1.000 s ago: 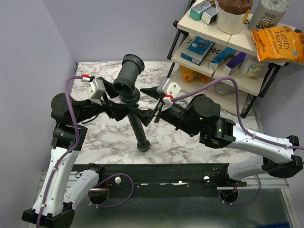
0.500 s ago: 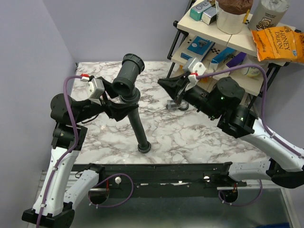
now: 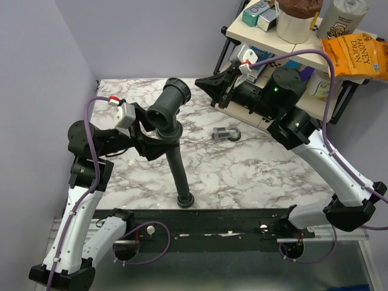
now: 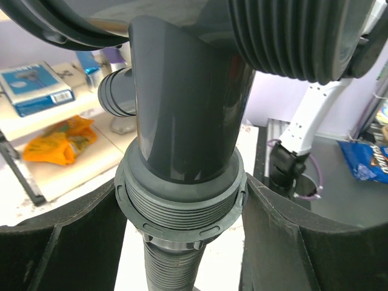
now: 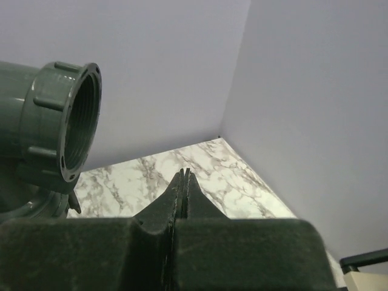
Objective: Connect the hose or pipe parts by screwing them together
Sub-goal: Install the adaptor on the pipeline.
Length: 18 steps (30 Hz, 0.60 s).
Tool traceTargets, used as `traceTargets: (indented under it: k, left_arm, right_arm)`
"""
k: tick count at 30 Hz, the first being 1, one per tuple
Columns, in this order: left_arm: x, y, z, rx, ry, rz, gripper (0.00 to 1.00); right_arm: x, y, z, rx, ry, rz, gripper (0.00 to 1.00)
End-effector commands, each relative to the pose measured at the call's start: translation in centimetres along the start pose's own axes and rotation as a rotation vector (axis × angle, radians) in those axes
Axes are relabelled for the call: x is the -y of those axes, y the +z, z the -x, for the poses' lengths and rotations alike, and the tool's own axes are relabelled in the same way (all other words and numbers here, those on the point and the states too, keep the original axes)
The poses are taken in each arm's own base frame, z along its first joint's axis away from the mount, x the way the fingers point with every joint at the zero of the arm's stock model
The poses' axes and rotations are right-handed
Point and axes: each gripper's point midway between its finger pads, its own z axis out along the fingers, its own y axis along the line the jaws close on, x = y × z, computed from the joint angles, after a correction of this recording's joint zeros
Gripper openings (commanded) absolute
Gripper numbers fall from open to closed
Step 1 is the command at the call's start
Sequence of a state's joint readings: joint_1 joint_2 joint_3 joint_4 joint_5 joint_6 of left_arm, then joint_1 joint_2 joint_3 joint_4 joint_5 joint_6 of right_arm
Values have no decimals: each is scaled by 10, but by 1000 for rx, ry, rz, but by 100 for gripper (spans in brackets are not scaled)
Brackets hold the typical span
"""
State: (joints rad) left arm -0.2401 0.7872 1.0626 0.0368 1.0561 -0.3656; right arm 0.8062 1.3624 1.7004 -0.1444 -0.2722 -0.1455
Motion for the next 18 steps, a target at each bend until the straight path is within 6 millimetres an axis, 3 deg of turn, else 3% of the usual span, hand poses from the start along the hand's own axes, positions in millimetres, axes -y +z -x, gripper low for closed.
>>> traceTargets:
  k: [1,18]
  left_arm:
    - [14,-1,6,12,32,-67,0]
    - [9,2,5,17,23,-56,0]
  right_arm:
    - [-20,-3,30,105,18,160,1]
    - [-55,-12,42,193,42,367,1]
